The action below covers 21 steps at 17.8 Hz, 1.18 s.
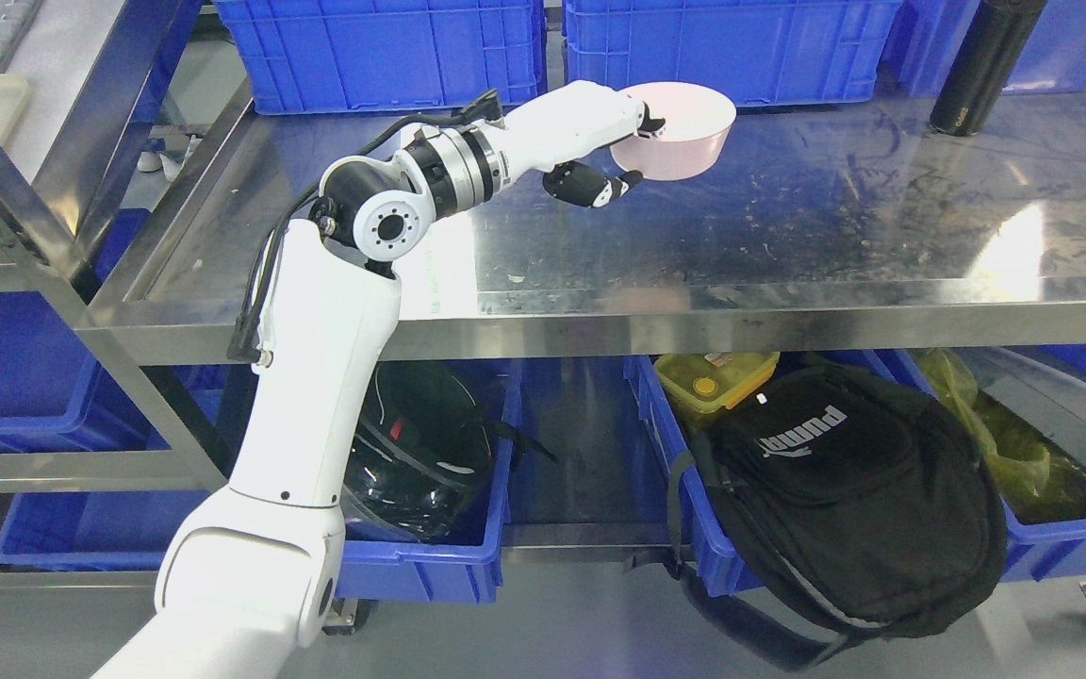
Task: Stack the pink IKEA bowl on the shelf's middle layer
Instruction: 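Lift the pink bowl off the shelf with the left hand, then hold the pink bowl raised in the left hand while the robot turns and drives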
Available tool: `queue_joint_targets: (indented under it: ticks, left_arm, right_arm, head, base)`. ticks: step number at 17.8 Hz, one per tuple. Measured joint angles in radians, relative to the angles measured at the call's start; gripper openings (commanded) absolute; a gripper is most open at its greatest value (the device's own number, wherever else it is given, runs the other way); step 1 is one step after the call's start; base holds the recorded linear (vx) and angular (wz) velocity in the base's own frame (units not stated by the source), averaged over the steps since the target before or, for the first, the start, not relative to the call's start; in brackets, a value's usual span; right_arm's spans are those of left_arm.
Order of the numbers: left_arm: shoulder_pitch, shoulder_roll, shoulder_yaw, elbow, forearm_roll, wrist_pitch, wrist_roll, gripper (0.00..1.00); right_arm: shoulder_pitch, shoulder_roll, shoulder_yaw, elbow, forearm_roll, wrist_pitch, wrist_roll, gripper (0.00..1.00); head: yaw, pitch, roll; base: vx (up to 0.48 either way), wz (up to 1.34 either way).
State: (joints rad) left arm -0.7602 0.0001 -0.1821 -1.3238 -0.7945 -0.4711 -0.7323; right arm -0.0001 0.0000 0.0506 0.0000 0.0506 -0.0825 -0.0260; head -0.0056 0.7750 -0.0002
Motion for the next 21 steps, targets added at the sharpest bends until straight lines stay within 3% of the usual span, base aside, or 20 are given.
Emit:
queue_joint_targets:
  ticks: [11,21]
  left_arm:
    - [0.033,0.000,0.026,-0.085,0.004,-0.003,0.011,0.04]
    - [0.095,0.000,0.018,-0.130,0.006,-0.027,0.012,0.04]
  right_arm:
    - [0.000,0.000,0.000,0.000,0.000,0.000,0.000,1.00]
    - [0.000,0.000,0.000,0.000,0.000,0.000,-0.001,1.00]
  head:
    - [0.0000,0.000,0.000]
    - [0.0000,0.000,0.000]
  base:
    - [0.001,0.11]
    - [0.011,0.94]
